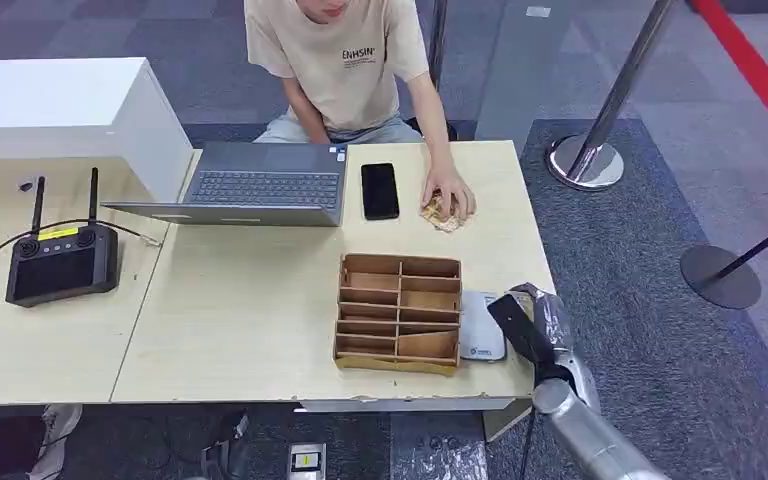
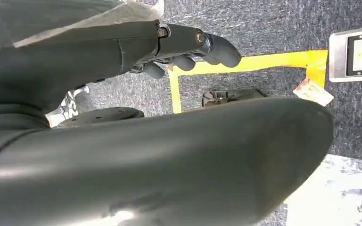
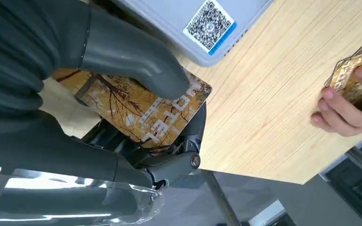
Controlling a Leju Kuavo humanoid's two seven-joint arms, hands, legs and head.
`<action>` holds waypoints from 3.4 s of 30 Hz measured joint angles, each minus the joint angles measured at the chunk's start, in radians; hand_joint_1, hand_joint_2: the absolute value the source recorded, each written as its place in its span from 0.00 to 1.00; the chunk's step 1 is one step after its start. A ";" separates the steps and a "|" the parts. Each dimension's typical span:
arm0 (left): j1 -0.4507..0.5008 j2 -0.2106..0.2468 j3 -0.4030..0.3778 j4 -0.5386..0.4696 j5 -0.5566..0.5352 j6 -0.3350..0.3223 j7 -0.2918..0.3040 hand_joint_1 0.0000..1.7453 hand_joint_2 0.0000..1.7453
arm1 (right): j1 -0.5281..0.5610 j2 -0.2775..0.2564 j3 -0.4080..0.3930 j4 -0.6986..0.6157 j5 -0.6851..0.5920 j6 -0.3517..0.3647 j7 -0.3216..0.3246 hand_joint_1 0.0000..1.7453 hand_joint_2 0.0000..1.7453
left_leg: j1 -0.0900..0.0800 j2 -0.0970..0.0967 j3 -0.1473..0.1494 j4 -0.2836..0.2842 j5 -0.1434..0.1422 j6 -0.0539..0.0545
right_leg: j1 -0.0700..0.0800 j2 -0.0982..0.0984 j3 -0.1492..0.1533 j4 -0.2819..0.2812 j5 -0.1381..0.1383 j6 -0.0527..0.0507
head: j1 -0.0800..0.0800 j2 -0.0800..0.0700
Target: Pass the card to the sensor for recognition and then transmit it.
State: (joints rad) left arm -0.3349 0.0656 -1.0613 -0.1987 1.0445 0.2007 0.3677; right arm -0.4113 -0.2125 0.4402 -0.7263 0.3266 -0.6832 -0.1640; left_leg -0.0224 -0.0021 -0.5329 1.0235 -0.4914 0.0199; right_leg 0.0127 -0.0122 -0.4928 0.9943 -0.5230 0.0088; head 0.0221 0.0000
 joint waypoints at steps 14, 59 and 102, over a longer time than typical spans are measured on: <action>-0.003 -0.001 -0.022 0.000 0.002 -0.003 0.001 0.00 0.00 | -0.006 -0.032 0.000 -0.093 -0.021 -0.005 0.021 1.00 1.00 | 0.000 0.000 0.000 0.000 0.000 0.000 | 0.000 0.000 0.000 0.000 0.000 0.000 | 0.000 0.000; 0.011 0.007 -0.027 0.000 0.060 0.048 -0.020 0.00 0.00 | 0.182 -0.007 0.051 -0.449 0.183 -0.012 0.214 1.00 1.00 | 0.000 0.000 0.000 0.000 0.000 0.000 | 0.000 0.000 0.000 0.000 0.000 0.000 | 0.000 0.000; 0.000 -0.009 -0.058 0.000 0.044 0.106 -0.040 0.00 0.00 | 0.258 0.142 -0.198 -0.468 0.287 -0.014 0.080 1.00 1.00 | 0.000 0.000 0.001 0.000 0.000 0.000 | 0.000 0.000 0.001 0.000 0.000 0.000 | 0.000 0.000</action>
State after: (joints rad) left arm -0.3349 0.0565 -1.1189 -0.1991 1.0884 0.3067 0.3273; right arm -0.1534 -0.0702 0.2426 -1.1940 0.6139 -0.6977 -0.0843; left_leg -0.0222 -0.0020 -0.5323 1.0233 -0.4914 0.0198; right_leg 0.0128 -0.0122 -0.4922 0.9945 -0.5232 0.0085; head 0.0221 0.0000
